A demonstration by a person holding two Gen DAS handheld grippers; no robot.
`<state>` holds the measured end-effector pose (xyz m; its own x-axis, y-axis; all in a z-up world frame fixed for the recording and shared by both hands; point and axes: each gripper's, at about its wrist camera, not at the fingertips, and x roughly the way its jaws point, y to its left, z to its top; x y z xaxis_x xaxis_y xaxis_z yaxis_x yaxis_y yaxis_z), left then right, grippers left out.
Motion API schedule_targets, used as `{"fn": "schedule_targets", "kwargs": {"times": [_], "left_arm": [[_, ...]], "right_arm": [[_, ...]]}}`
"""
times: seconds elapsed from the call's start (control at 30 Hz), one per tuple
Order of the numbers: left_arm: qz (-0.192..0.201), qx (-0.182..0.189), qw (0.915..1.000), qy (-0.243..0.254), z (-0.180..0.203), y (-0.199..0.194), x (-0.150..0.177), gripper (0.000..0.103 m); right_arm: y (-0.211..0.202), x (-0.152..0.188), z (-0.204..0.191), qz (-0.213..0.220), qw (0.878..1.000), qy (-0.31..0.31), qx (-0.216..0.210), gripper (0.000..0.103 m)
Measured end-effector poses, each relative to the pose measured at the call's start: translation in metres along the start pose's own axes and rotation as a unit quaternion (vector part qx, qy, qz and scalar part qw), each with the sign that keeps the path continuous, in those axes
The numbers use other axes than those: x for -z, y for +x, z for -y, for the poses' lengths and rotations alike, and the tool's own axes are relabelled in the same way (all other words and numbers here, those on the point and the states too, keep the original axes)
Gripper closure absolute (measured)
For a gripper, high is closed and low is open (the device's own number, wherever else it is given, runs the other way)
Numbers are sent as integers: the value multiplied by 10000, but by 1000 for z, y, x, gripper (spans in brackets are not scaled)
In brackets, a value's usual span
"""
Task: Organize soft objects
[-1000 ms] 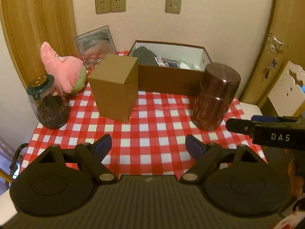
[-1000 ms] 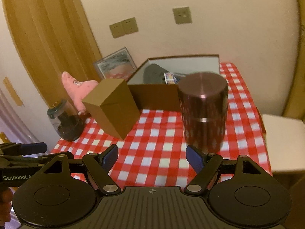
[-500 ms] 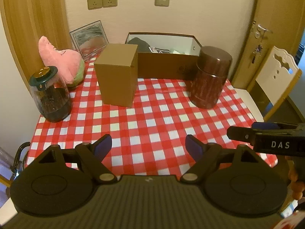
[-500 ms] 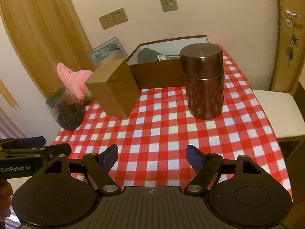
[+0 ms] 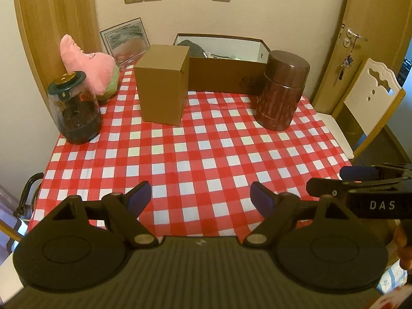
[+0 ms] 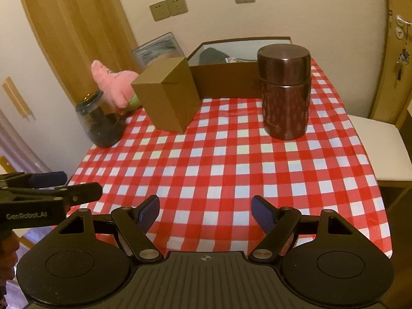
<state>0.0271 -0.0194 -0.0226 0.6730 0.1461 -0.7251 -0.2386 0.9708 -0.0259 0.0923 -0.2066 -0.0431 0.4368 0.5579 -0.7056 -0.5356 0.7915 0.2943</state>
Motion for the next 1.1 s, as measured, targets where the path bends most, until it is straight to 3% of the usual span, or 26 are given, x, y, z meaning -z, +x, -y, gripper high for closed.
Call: {"fn": "schedule_targets", "kwargs": {"times": [0.7,1.1], "left_arm": [[-1,5,10000,4,42,-17,15,20],[17,77,9999,73,47,-24,20,20]], "right_arm": [[-29,13,21,-16,10000,-4,-24,25],[-41,17,26,21,10000,49,1,25]]}}
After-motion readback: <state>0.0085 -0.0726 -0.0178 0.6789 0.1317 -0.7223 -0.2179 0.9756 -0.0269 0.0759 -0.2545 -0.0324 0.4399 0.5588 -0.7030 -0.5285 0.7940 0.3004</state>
